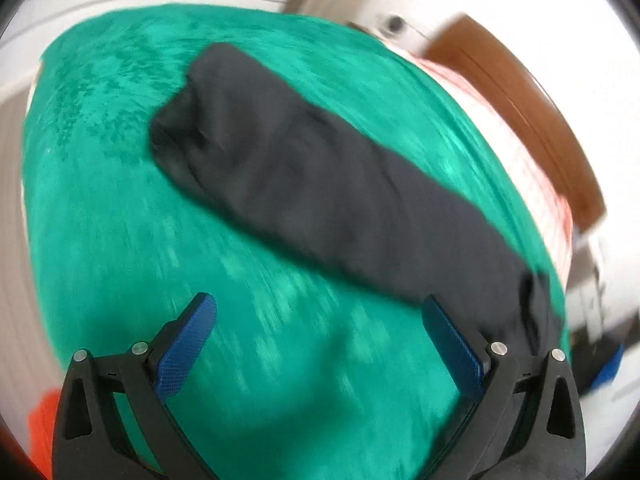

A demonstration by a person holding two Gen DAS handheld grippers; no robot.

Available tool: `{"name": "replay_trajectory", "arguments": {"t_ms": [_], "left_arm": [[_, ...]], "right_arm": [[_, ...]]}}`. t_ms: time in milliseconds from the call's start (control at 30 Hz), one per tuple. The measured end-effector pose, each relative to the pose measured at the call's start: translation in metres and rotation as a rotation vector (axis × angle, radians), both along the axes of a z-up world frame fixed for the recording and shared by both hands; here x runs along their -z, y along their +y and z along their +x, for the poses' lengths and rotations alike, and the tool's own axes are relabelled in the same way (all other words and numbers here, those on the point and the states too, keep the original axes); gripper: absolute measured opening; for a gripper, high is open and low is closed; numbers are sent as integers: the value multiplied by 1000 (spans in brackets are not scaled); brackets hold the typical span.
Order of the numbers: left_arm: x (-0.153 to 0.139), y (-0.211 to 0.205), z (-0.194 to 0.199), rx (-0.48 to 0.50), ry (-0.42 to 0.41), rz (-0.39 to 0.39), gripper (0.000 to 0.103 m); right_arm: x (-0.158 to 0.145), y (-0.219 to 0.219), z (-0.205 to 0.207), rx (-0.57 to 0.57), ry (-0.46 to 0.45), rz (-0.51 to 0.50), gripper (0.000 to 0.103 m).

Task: Fold large clothes
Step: 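Grasp the sleeve cuff with the left tool and fold it across the jacket body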

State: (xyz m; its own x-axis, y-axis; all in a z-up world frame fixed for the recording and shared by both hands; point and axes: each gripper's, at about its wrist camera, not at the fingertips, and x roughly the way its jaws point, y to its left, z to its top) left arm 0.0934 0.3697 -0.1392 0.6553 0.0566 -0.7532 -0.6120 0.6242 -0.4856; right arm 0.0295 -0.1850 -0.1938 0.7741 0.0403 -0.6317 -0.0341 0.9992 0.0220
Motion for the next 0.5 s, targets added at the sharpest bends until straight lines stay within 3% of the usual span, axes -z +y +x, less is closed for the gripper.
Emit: {"name": "replay_trajectory", "arguments": {"t_ms": [133, 167, 200, 267, 367, 500], "left_arm": [[18, 52, 23, -116, 24, -17, 96], [17, 56, 26, -138, 28, 9, 67], [17, 61, 29, -157, 44, 41, 26], [12, 68, 40, -138, 49, 37, 8], [-46, 44, 65, -38, 35, 248, 6], [-159, -42, 102, 197, -116, 518, 6]], "right_arm": [[1, 0, -1, 2, -4, -12, 102], [0, 1, -2, 3, -5, -16, 102], [1, 1, -2, 5, -5, -19, 102], [1, 1, -3, 5, -6, -22, 102], [1, 1, -2, 5, -3, -19, 103], [0, -1, -2, 1, 1, -6, 103]]}}
